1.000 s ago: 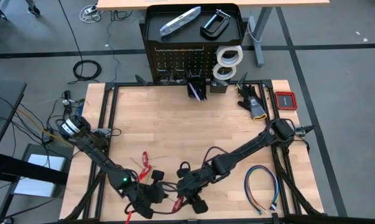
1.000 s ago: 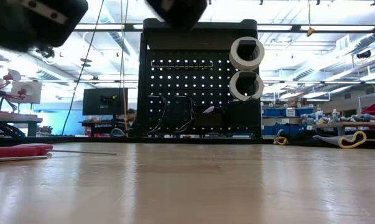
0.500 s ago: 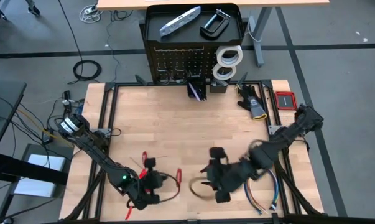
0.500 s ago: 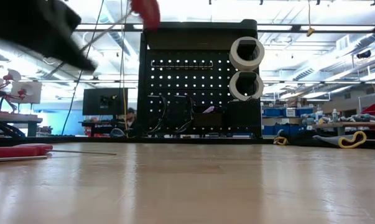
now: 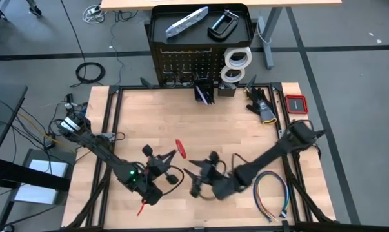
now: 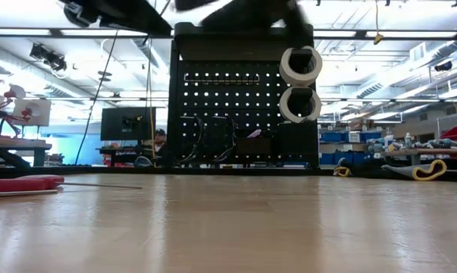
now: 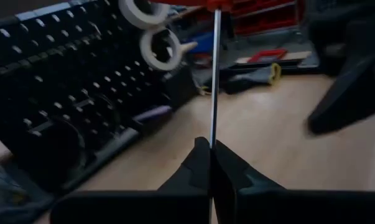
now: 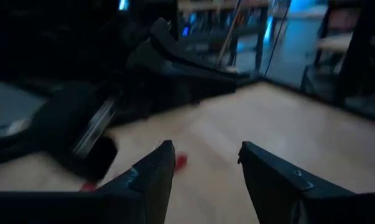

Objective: Hang tools onto peg board
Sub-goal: Hang the red allen wrench on the peg board

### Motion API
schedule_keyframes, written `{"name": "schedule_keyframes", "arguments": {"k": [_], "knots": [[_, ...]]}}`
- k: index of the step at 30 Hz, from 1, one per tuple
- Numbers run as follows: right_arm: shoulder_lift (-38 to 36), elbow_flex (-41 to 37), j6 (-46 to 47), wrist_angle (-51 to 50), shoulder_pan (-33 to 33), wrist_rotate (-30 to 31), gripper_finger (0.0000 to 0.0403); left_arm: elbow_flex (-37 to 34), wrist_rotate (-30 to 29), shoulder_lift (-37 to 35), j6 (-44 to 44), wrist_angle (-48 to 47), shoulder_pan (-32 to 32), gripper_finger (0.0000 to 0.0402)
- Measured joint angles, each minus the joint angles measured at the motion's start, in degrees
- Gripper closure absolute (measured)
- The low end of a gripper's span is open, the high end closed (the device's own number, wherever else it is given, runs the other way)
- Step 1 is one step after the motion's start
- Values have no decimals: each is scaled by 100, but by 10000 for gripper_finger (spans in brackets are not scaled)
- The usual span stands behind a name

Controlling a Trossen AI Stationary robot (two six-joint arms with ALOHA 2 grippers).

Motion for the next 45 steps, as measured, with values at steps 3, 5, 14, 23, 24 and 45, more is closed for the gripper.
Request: {"name": "schedule_keyframes", "arguments": {"k": [3,5,14,23,24,45], "knots": [[408,27,-1175,1507,-265,-112,209,0,-195,2,335,148,22,398],[531,37,-1714,2455,-351,-155,211,0,-276,2,441,158,19,398],[626,49,-2648,3914,-433,-338,223,0,-477,4,698,236,-122,398],[621,49,-2561,4040,-649,-815,241,0,-452,4,805,392,-124,398],[621,49,-2563,4029,-660,-887,245,0,-454,4,814,385,-124,398],[621,48,-2816,4058,-656,-739,393,0,-37,4,1299,432,-203,398]]}}
